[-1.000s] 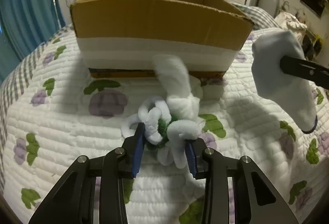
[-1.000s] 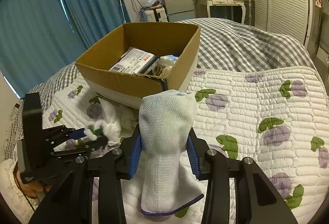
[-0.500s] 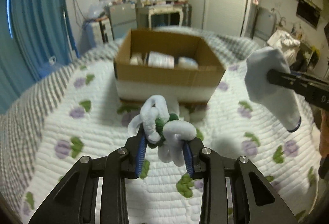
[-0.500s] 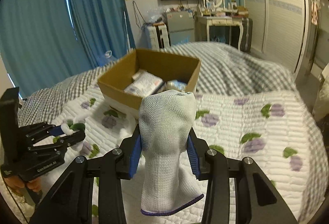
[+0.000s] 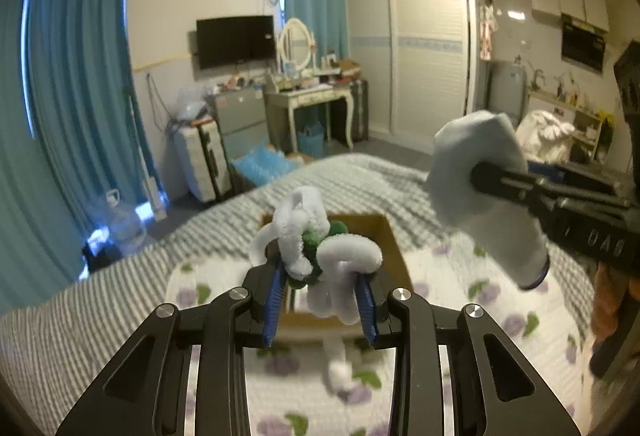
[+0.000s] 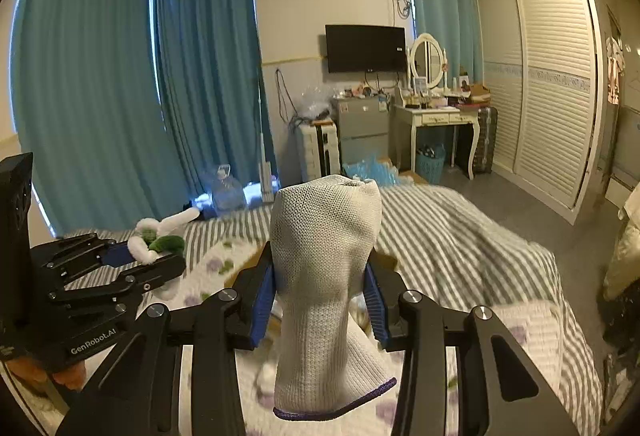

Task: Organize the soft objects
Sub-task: 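Lift the plush toy with the left tool while the right tool carries the sock into the box, then grasp the white cloth knot beside the box with the left tool, then grasp the white foam piece with the right tool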

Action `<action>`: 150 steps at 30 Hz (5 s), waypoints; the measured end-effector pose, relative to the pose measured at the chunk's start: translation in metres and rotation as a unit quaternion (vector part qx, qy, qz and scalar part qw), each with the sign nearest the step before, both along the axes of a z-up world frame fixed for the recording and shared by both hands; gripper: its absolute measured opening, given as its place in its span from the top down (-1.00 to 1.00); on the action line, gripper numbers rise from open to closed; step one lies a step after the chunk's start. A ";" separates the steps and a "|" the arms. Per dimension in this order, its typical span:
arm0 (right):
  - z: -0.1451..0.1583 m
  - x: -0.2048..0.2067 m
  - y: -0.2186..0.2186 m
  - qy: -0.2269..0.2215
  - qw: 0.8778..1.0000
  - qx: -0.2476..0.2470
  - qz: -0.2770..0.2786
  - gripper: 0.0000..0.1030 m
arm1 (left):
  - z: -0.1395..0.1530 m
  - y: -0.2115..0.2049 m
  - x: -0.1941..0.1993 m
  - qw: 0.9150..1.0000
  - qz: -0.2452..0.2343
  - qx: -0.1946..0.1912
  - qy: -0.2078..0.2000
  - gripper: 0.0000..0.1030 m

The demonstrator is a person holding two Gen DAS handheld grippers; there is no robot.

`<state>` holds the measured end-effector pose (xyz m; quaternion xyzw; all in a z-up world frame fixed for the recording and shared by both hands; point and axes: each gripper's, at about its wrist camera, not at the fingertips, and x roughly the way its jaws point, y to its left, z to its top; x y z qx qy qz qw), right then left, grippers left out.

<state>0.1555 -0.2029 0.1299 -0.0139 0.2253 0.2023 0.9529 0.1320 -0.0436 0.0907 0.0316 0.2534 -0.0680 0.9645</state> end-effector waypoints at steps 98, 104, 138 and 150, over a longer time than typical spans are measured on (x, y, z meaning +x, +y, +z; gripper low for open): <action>-0.235 0.042 0.033 0.159 0.985 -0.067 -0.015 -1.00 | -0.205 0.027 0.024 0.989 0.029 0.006 0.142 0.47; -0.252 0.054 0.071 0.178 0.979 -0.101 0.004 -0.89 | -0.210 0.049 0.028 0.987 0.051 0.007 0.152 0.47; -0.210 -0.005 0.062 0.141 0.985 -0.088 0.038 0.50 | -0.192 0.017 -0.022 0.989 0.030 0.048 0.137 0.46; -0.112 -0.042 0.034 0.051 0.996 -0.067 0.037 0.50 | -0.111 -0.018 -0.060 0.995 0.003 0.083 0.050 0.46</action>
